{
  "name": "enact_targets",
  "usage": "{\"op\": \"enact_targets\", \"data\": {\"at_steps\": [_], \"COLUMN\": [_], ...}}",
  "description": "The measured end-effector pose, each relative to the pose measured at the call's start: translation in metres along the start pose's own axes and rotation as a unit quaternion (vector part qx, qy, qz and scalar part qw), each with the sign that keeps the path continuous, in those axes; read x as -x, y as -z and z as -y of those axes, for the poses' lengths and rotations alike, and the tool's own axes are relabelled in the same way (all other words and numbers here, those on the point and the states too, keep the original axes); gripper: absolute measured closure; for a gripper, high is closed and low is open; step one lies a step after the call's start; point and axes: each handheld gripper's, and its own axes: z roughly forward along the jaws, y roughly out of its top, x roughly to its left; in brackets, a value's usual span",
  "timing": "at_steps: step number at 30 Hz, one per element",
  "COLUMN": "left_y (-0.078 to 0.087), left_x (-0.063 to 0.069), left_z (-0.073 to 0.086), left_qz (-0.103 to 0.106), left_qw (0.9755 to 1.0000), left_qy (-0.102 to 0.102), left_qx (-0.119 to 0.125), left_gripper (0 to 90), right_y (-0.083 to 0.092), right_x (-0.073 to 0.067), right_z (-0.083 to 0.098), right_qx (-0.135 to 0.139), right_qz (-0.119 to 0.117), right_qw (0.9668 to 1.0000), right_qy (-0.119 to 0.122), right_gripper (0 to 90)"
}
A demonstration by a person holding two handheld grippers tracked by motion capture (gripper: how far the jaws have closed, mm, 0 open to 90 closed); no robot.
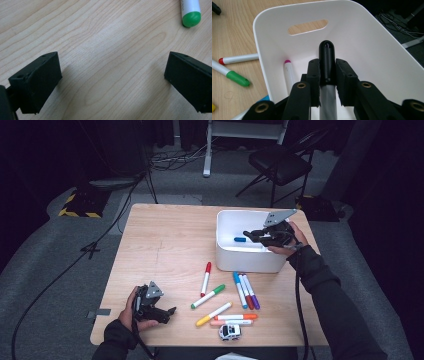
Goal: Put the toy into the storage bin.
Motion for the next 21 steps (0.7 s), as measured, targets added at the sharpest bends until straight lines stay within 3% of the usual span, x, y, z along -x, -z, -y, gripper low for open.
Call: {"op": "enact_targets", "data": {"at_steps": [10, 21], "left_y": [-0.0001, 0.0001], "left_x": [-0.0001, -0.0001], "left_z": [0.0, 0.0], "left_qz": [0.0, 0.0], "left_qw": [1.0, 1.0], "left_qy": [0.0, 0.0], "left_qx": [0.0, 0.0], "left_gripper": [1.3, 1.4], "right_y": [-0.0005, 0.0021], "right_x": [-0.0035, -0.0061], "right_z": [0.0044, 0.0095], "right_qx": [-0.021, -0.018], "right_qz": [-0.023, -0.034], "right_qw": [0.9995, 0.9992], "right_qy": [0.005, 0.006], "right_gripper": [74.5, 73.9]}}
